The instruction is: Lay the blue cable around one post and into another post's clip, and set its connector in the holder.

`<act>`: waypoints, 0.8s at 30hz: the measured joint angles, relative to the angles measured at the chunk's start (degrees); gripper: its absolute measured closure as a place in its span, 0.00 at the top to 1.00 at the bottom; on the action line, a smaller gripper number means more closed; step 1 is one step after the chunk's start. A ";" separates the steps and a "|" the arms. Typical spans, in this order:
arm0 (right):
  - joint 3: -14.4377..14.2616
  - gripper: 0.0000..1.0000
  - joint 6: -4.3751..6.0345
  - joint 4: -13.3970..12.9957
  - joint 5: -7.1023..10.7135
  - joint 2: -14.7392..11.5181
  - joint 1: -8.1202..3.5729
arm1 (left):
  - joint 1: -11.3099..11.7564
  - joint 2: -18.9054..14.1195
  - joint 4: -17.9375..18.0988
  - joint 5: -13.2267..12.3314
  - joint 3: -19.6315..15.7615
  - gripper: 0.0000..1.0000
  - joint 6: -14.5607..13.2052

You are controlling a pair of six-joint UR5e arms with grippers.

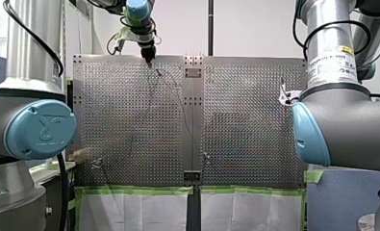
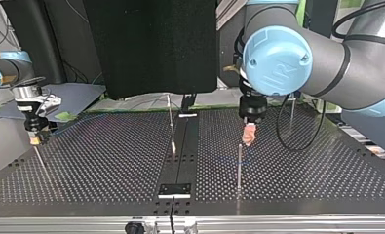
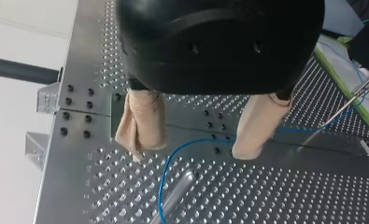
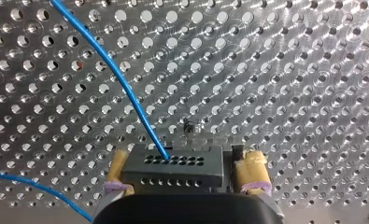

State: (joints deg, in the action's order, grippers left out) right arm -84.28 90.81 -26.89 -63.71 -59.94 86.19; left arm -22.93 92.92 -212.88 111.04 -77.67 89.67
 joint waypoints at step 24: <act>0.00 1.00 0.00 0.00 0.00 0.00 0.00 | 0.20 -0.08 0.61 4.20 0.00 1.00 3.30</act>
State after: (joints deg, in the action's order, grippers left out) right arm -84.28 90.81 -26.89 -63.71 -59.94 86.19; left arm -22.73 92.84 -212.27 115.24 -77.67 92.96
